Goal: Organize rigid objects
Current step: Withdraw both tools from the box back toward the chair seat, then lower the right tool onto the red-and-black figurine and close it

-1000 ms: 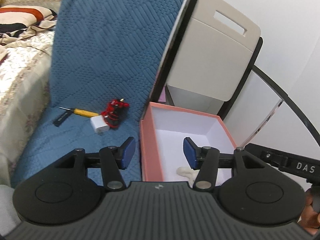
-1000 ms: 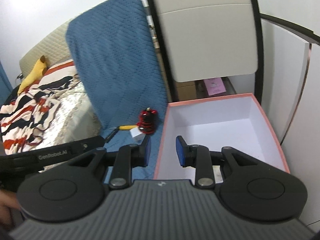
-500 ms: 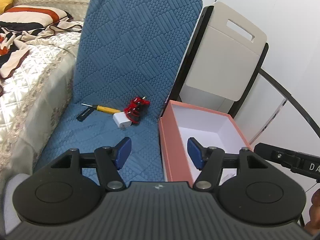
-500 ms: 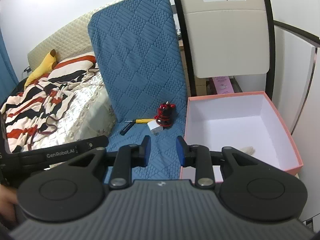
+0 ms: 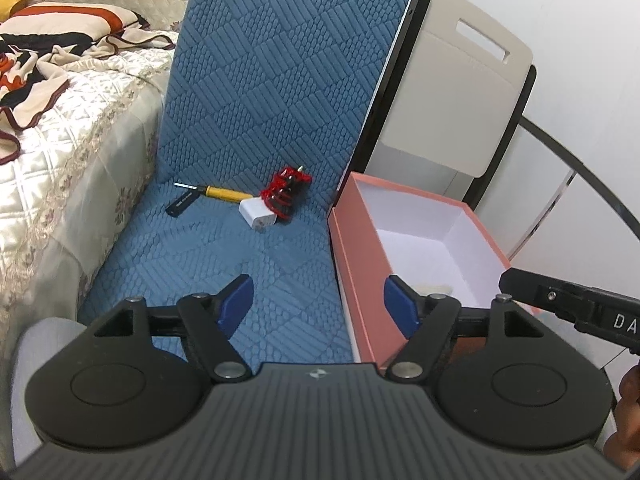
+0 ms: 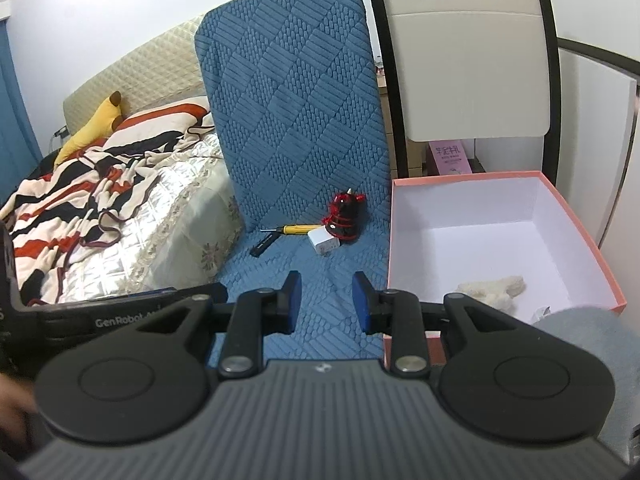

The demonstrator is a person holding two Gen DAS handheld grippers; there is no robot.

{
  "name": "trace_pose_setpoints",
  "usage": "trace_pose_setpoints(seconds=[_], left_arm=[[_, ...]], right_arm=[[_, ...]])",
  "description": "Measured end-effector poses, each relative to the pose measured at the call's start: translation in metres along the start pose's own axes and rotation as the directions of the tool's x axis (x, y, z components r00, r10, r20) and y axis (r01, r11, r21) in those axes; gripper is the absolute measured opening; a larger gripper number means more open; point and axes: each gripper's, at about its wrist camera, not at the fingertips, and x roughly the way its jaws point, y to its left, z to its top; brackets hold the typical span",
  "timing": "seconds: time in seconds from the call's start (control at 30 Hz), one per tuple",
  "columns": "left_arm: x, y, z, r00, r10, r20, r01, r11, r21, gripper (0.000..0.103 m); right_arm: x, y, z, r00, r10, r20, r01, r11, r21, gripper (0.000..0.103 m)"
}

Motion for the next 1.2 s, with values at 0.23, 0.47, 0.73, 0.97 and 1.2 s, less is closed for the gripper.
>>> trace_pose_setpoints(seconds=[0.23, 0.47, 0.73, 0.97, 1.2], left_arm=[[0.029, 0.011, -0.008, 0.998, -0.029, -0.053, 0.029, 1.0, -0.008, 0.079], [0.067, 0.025, 0.002, 0.998, -0.011, -0.066, 0.008, 0.999, -0.035, 0.079], [0.133, 0.063, 0.014, 0.997, 0.055, -0.049, -0.061, 0.991, -0.123, 0.083], [0.184, 0.086, 0.024, 0.996, 0.069, -0.061, -0.078, 0.986, -0.148, 0.083], [0.237, 0.1, 0.033, 0.99, 0.088, -0.112, -0.103, 0.985, -0.137, 0.083]], right_arm=[[0.018, -0.009, -0.008, 1.0, 0.023, -0.015, -0.022, 0.998, 0.065, 0.032], [0.045, -0.016, 0.0, 1.0, 0.023, 0.0, -0.023, 0.997, 0.069, 0.049], [0.098, -0.026, 0.004, 0.998, 0.065, 0.025, -0.068, 0.993, 0.095, 0.073], [0.15, -0.024, 0.022, 0.994, 0.102, 0.025, -0.104, 0.992, 0.069, 0.073], [0.203, -0.025, 0.047, 0.988, 0.15, -0.023, -0.148, 0.987, 0.055, 0.073]])
